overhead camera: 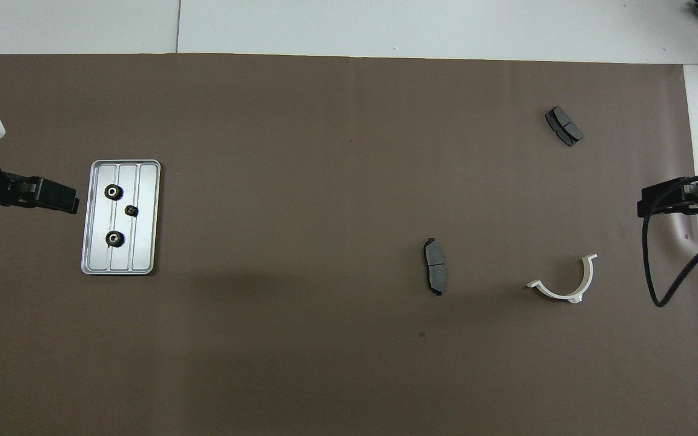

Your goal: Place bearing gear from tray to pile

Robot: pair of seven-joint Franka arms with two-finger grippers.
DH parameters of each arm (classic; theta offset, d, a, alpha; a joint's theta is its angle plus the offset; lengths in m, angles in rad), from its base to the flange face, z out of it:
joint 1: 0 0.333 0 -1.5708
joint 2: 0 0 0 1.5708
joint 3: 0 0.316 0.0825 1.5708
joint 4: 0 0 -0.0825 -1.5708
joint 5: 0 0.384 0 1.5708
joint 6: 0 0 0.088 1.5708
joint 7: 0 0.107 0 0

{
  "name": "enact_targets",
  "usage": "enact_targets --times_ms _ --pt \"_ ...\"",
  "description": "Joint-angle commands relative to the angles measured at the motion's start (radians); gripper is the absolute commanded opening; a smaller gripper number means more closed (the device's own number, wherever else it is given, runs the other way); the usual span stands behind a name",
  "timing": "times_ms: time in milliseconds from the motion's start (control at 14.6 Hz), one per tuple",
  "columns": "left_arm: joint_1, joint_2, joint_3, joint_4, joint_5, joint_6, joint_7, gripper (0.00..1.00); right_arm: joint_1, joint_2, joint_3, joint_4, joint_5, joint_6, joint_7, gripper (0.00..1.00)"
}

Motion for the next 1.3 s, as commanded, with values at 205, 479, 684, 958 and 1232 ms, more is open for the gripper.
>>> enact_targets --times_ms 205,479,684,958,1232 --pt "0.013 -0.030 -0.007 -0.029 0.002 0.013 -0.001 1.00 -0.002 -0.002 0.004 -0.003 0.007 0.012 0.012 1.00" --pt "0.016 -0.031 -0.007 -0.045 0.003 0.050 0.010 1.00 -0.002 -0.002 0.004 -0.003 0.007 0.012 0.012 1.00" --pt "0.016 -0.085 -0.007 -0.184 0.002 0.183 0.008 1.00 -0.002 -0.002 0.003 -0.003 0.007 0.012 0.012 1.00" --pt "0.032 -0.090 -0.007 -0.313 0.002 0.330 0.010 1.00 -0.002 -0.002 0.004 -0.003 0.007 0.012 0.012 1.00" --pt "0.047 -0.076 -0.007 -0.459 0.002 0.505 0.012 1.00 -0.002 -0.002 0.004 -0.003 0.007 0.012 0.012 1.00"
